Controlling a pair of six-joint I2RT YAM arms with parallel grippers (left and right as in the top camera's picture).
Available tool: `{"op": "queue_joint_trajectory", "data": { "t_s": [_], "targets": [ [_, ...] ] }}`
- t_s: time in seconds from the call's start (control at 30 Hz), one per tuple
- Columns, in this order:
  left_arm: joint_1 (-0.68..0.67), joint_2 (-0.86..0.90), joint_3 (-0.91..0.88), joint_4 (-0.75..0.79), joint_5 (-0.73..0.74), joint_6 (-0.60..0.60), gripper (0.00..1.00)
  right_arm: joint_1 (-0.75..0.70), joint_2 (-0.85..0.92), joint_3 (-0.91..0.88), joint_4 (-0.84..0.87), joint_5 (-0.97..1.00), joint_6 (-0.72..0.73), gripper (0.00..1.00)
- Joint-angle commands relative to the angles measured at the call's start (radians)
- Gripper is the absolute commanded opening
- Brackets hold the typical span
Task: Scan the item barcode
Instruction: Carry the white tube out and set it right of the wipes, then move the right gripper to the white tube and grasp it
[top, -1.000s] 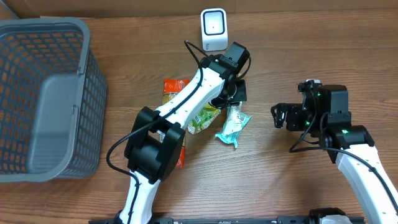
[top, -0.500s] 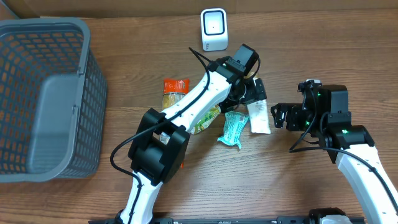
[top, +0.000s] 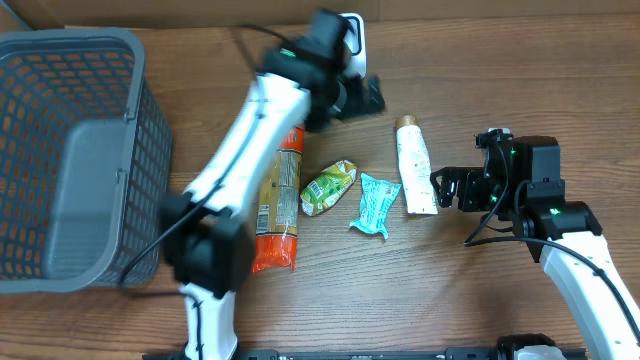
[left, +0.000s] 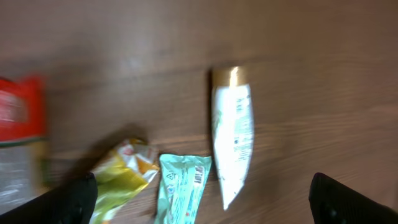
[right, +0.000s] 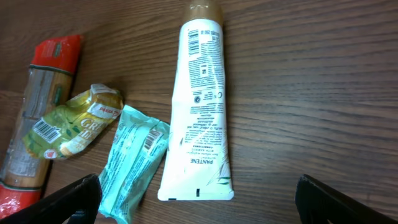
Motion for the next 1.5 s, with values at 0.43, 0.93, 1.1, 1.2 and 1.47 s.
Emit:
{"op": "queue_joint_trajectory", "data": {
  "t_s": [0.43,0.93,1.1,1.2,1.47],
  "targets": [
    [0.101,-0.417,0.121,-0.291,-0.197,0.338,1.00,-0.001,0.003,0.200,-0.207,-0.271,-0.047,0.98],
    [0.101,-0.409,0.121,-0.362,-0.203,0.338,0.99,-0.001,0.116,0.361,-0.461,-0.184,-0.180,0.98],
    [0.101,-0.409,0.121,-0.355,-0.212,0.339,0.99,-0.001,0.271,0.361,-0.388,-0.184,-0.193,0.98],
    [0.101,-0.409,0.121,-0.345,-0.238,0.344,1.00,-0.001,0.342,0.361,-0.331,-0.184,-0.193,0.98],
    [0.101,-0.409,0.121,-0.313,-0.448,0.357,1.00,-0.001,0.505,0.361,-0.195,-0.180,-0.212,0.98]
  ]
}}
